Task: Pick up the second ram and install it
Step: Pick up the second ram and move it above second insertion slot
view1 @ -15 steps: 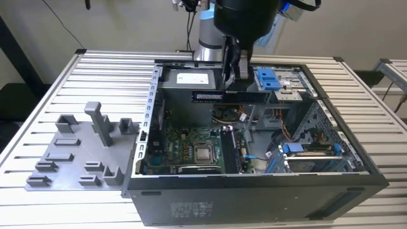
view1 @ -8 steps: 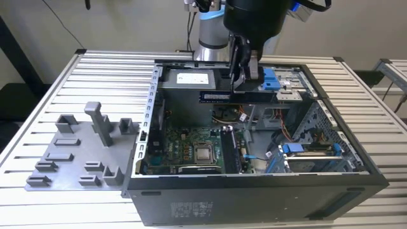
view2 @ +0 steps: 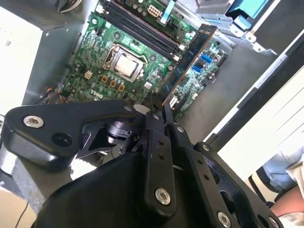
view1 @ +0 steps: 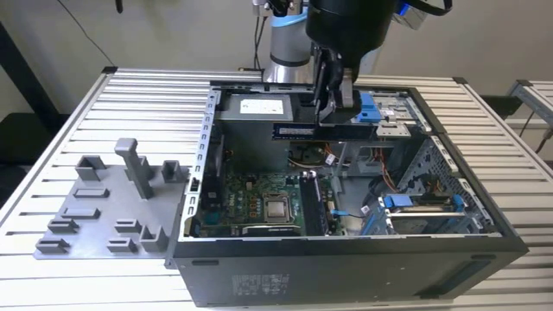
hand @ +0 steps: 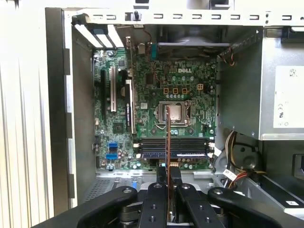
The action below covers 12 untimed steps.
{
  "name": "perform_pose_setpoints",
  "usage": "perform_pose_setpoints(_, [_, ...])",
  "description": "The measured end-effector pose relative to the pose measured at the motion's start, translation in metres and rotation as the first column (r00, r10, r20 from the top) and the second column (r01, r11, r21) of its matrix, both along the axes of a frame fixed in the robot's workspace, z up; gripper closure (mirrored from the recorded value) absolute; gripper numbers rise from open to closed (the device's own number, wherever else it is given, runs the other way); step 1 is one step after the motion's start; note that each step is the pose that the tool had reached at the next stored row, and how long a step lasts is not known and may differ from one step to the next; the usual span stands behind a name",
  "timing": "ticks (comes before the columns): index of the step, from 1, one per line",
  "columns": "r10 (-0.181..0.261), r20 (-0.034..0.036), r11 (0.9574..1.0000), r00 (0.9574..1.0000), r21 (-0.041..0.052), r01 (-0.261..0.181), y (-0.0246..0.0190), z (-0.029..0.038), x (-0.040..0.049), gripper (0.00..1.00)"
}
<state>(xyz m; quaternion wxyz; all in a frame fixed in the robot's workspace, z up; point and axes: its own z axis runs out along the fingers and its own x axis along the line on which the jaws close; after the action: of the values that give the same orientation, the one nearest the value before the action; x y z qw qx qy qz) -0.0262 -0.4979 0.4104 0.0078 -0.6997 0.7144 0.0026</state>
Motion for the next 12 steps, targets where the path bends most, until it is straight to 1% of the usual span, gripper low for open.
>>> perform_pose_setpoints(4, [0.000, -0.0001, 1.0000, 1.0000, 0.0004, 0.000, 0.0003, -0.0001, 0.0037, 0.86])
perform_pose_setpoints(7, [-0.001, 0.0000, 1.0000, 1.0000, 0.0004, 0.001, 0.0017, -0.0001, 0.0074, 0.86])
perform_pose_setpoints(9, [-0.001, 0.0000, 1.0000, 1.0000, 0.0004, 0.001, 0.0043, -0.0002, 0.0094, 0.86])
perform_pose_setpoints(12, [-0.002, -0.0001, 1.0000, 1.0000, 0.0003, 0.002, 0.0092, -0.0001, 0.0124, 0.86])
